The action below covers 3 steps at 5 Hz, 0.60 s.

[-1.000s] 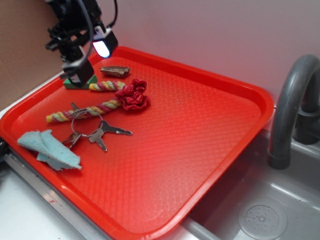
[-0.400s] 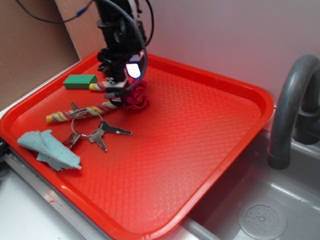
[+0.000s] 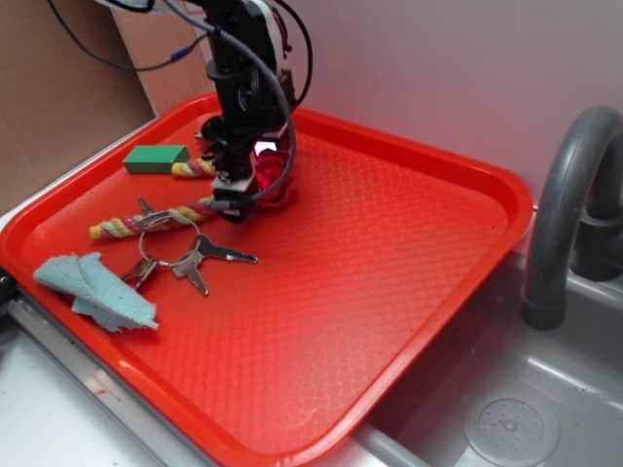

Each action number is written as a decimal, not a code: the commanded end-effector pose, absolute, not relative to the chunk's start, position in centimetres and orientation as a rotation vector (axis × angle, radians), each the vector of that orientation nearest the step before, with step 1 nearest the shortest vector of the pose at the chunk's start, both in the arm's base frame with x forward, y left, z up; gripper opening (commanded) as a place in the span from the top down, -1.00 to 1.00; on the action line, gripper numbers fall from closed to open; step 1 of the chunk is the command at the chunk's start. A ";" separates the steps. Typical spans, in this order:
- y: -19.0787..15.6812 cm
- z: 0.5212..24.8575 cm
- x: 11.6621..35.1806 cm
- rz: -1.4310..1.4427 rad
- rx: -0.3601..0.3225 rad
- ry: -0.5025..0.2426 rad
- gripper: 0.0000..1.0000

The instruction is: Grab the red paper.

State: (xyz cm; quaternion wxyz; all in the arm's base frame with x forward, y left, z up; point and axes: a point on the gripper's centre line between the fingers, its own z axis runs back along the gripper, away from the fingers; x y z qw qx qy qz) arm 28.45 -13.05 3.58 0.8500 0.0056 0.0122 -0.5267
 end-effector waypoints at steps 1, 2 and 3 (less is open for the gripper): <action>-14.5 4.4 27.3 -1.109 0.028 -0.009 1.00; -14.9 5.2 26.9 -1.023 -0.006 -0.012 1.00; -14.3 9.5 26.9 -0.831 0.011 -0.039 1.00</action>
